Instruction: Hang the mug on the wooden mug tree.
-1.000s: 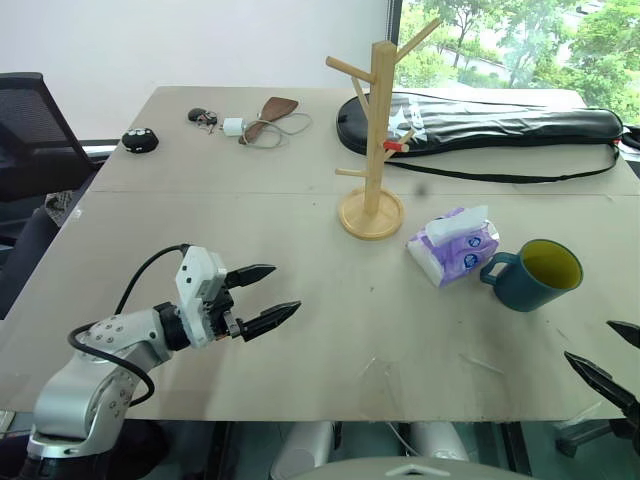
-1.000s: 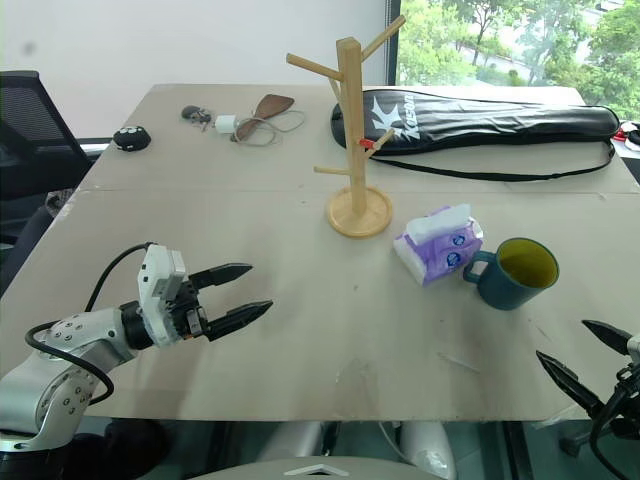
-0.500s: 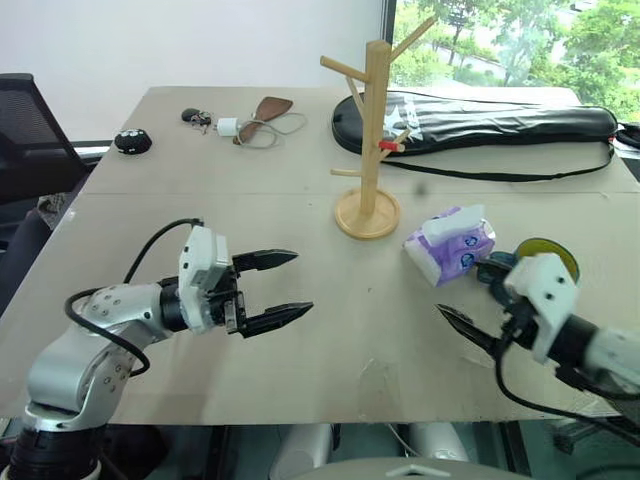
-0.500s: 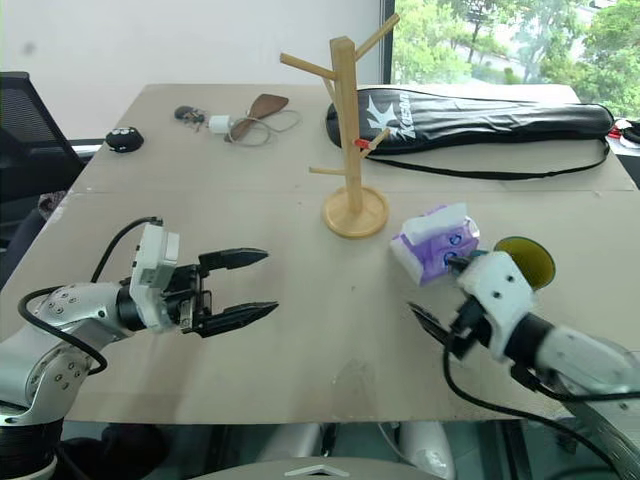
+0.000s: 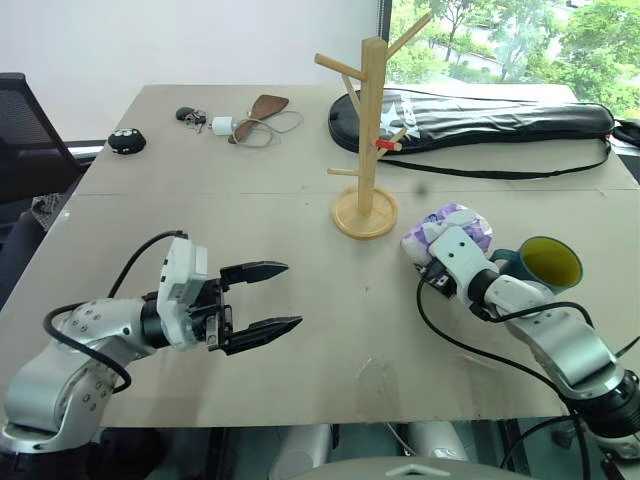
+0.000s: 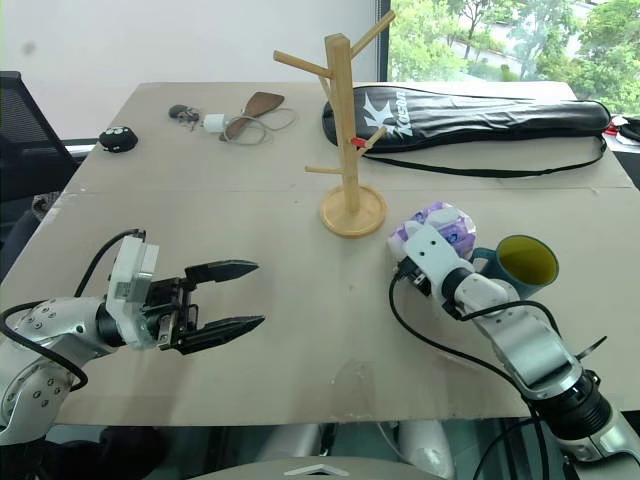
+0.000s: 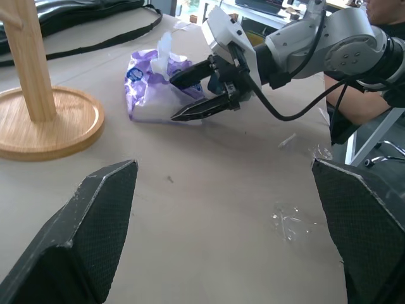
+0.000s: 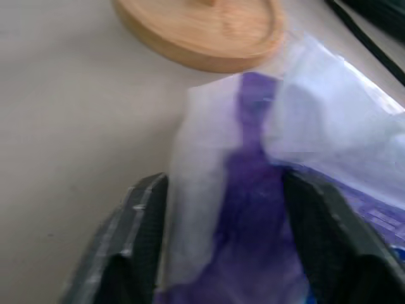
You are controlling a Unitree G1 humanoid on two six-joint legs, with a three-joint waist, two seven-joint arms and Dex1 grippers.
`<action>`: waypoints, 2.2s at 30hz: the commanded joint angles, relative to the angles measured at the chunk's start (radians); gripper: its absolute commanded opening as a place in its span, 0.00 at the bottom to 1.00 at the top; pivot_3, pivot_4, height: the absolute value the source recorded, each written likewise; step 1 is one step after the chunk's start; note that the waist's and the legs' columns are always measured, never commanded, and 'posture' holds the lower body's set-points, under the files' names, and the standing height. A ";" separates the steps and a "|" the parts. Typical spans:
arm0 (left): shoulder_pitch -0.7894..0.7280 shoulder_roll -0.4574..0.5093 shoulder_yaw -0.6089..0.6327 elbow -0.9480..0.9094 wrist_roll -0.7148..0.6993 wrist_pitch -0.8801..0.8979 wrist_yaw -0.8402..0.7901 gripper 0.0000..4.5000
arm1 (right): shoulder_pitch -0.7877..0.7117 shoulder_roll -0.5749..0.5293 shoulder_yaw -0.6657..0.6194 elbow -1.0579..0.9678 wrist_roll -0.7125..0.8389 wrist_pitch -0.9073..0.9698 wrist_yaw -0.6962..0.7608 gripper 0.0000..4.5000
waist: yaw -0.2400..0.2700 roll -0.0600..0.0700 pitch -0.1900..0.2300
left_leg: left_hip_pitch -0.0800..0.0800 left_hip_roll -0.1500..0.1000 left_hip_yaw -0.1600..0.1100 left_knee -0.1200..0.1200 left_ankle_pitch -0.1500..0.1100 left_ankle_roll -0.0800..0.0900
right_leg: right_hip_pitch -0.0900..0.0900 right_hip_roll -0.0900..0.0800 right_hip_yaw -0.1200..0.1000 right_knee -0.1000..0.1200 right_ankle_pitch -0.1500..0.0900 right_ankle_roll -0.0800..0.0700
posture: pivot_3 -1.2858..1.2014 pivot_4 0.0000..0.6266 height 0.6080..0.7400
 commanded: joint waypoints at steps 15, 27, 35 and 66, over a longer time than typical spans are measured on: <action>-0.038 0.001 -0.004 -0.071 -0.033 0.001 0.023 1.00 | 0.079 -0.002 -0.401 -0.287 0.356 -0.073 0.281 0.01 | 0.003 0.000 0.000 | 0.000 0.000 0.000 0.000 0.000 0.000 | 0.001 0.000 0.000 0.000 0.000 0.000 | 0.52 0.24 0.99; -0.148 -0.035 -0.091 -0.064 -0.067 0.006 0.056 1.00 | -0.076 -0.183 -0.842 -0.243 0.587 0.124 0.151 0.01 | 0.005 0.001 0.001 | 0.000 0.000 0.000 0.000 0.000 0.000 | 0.001 -0.001 0.000 0.000 0.000 0.000 | 0.52 0.24 0.99; -0.197 -0.065 -0.117 -0.064 -0.093 0.010 0.056 1.00 | 0.065 -0.348 -0.945 0.027 0.384 -0.051 0.276 0.01 | 0.002 0.001 0.001 | -0.001 -0.001 0.001 0.001 0.000 0.001 | 0.001 -0.001 0.000 0.000 0.000 0.000 | 0.52 0.24 0.99; -0.378 -0.119 -0.201 -0.018 -0.120 0.071 0.180 1.00 | 0.548 -0.190 -1.443 -0.227 0.716 0.379 0.457 0.90 | 0.014 0.003 0.000 | 0.001 0.000 0.001 0.003 0.000 0.001 | 0.005 0.001 0.000 0.001 0.000 0.000 | 0.52 0.24 0.99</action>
